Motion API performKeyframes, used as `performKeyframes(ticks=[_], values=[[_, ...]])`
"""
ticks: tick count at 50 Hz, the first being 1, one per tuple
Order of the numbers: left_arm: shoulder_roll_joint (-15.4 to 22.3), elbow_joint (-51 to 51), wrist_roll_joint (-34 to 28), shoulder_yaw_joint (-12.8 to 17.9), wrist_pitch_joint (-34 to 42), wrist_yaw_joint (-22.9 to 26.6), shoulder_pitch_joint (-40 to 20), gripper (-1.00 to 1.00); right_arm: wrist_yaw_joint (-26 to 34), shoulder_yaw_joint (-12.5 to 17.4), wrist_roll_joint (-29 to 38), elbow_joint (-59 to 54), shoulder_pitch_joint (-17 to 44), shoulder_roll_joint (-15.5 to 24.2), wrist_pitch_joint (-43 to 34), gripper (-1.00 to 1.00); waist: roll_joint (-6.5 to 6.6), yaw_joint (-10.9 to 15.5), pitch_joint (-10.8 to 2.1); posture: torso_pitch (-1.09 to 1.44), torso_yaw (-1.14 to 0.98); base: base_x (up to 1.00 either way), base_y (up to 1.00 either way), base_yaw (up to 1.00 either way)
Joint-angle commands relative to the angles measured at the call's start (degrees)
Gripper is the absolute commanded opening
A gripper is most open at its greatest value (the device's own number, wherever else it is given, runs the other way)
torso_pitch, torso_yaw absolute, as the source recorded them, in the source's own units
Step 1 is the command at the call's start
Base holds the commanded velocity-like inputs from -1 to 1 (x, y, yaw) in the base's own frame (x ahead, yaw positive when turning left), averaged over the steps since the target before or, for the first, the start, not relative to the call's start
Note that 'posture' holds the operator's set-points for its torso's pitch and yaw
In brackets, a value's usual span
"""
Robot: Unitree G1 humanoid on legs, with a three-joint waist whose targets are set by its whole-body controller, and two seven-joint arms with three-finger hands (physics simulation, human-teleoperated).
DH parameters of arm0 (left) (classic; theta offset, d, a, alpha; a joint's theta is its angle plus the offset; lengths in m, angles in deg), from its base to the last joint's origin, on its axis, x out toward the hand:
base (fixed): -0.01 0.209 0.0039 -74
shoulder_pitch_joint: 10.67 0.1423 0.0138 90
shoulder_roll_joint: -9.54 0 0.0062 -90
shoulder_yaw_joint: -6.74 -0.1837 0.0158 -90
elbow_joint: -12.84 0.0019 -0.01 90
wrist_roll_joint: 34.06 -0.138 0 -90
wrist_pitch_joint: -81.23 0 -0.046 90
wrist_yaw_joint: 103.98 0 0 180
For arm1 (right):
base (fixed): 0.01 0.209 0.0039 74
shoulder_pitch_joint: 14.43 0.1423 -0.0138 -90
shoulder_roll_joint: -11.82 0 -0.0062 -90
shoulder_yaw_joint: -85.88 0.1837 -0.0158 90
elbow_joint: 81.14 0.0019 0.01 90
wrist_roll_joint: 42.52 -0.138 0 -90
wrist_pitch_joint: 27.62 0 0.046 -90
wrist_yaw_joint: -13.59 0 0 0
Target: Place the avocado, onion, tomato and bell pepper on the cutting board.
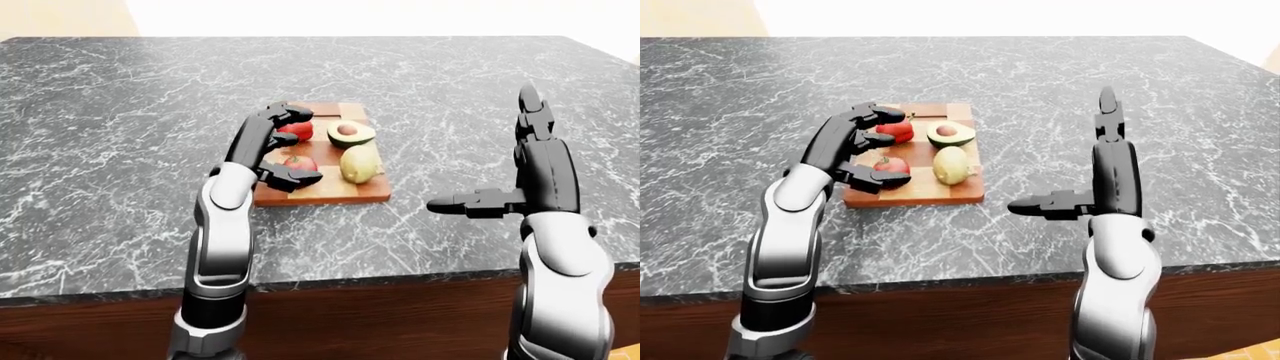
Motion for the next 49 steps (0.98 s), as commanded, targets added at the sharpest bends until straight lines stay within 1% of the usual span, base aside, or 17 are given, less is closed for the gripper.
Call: performKeyframes(ticks=[1, 6, 10, 17, 21, 24, 25, 27, 28, 31, 33, 37, 41, 49], values=[[0.2, -2.03, -0.38, 0.26, -1.3, -0.45, -1.79, 0.29, -0.58, 0.38, 0.34, 1.45, 1.24, 0.43, 1.75, 1.0, -0.12, 0.01, -1.3, 0.0, 0.0, 0.0, 0.0, 0.0], [0.03, -3.06, -0.99, -0.06, -0.26, 0.05, -2.29, 0.28, -0.69, 0.84, -0.02, 1.22, 0.96, 0.49, 2.25, 1.0, -0.11, -0.01, -1.32, 0.0, 0.0, 0.0, 0.0, 0.0], [0.04, -5.89, -2.12, -0.48, 1.86, 1.46, -2.23, 0.28, -0.84, 0.89, -0.21, 1.29, 0.55, 0.45, 2.46, 1.0, -0.14, -0.03, -1.27, 0.0, 0.0, 0.0, 0.0, 0.0], [0.09, -9.26, -3.11, -0.45, 4.63, 3.46, -3.09, 0.26, -1.32, 0.42, -0.03, 0.97, 0.44, 0.14, 2.65, 1.0, -0.15, -0.05, -1.17, 0.0, 0.0, 0.0, 0.0, 0.0], [1.13, -12.38, -4.18, 0.07, 7.48, 5.26, -4.53, 0.27, -1.12, 0.25, 0.21, 1.33, 0.55, 0.11, 2.26, 1.0, -0.14, -0.04, -1.11, 0.0, 0.0, 0.0, 0.0, 0.0], [1.74, -14.23, -4.48, 0.92, 8.73, 5.23, -5.29, 0.31, -0.9, 0.35, 0.26, 1.58, 0.63, 0.17, 2.01, 1.0, -0.14, -0.08, -0.99, 0.0, 0.0, 0.0, 0.0, 0.0], [1.88, -15.59, -4.56, 1.26, 9.29, 5.08, -4.95, 0.51, -0.65, 0.51, 0.27, 1.8, 0.71, 0.34, 1.78, 1.0, -0.14, -0.09, -0.93, 0.0, 0.0, 0.0, 0.0, 0.0], [2.3, -16.51, -4.46, 1.54, 9.56, 4.6, -4.28, 1.0, -0.51, 0.6, 0.28, 1.81, 0.93, 0.51, 1.57, 1.0, -0.12, -0.12, -0.85, 0.0, 0.0, 0.0, 0.0, 0.0], [2.4, -17.33, -4.19, 2.05, 10.24, 4.46, -4.35, 1.0, -0.33, 0.65, 0.32, 1.96, 1.18, 0.63, 1.24, 1.0, -0.1, -0.13, -0.82, 0.0, 0.0, 0.0, 0.0, 0.0], [4.45, -20.02, -4.3, 3.24, 11.9, 4.58, -4.16, 1.0, -0.05, 0.85, 0.46, 1.89, 1.94, 1.13, 0.76, 1.0, 0.01, -0.14, -0.85, 0.0, 0.0, 0.0, 0.0, 0.0], [4.65, -22.5, -3.98, 3.29, 13.04, 4.68, -3.12, 1.0, 0.24, 0.38, 0.82, 2.34, 2.4, 1.23, 0.14, 1.0, 0.06, -0.18, -0.82, 0.0, 0.0, 0.0, 0.0, 0.0], [6.46, -27.98, -4.12, 4.91, 15.14, 5.01, 0.3, 1.0, 1.05, 0.9, 1.11, 2.49, 2.65, 1.91, 0.28, 1.0, 0.18, -0.23, -0.69, 0.0, 0.0, 0.0, 0.0, 0.0], [9.53, -34.51, -4.09, 8.12, 17.6, 6.52, 4.41, 1.0, 1.02, 1.13, 1.23, 2.29, 2.47, 1.93, 1.07, 1.0, 0.35, -0.28, -0.64, 0.0, 0.0, 0.0, 0.0, 0.0], [13.62, -39.72, -2.41, 12.94, 20.38, 6.75, 7.83, 1.0, 1.39, 1.5, 1.51, 2.8, 2.73, 2.22, 1.08, 1.0, 0.62, -0.17, -0.49, 0.0, 0.0, 0.0, 0.0, 0.0]])
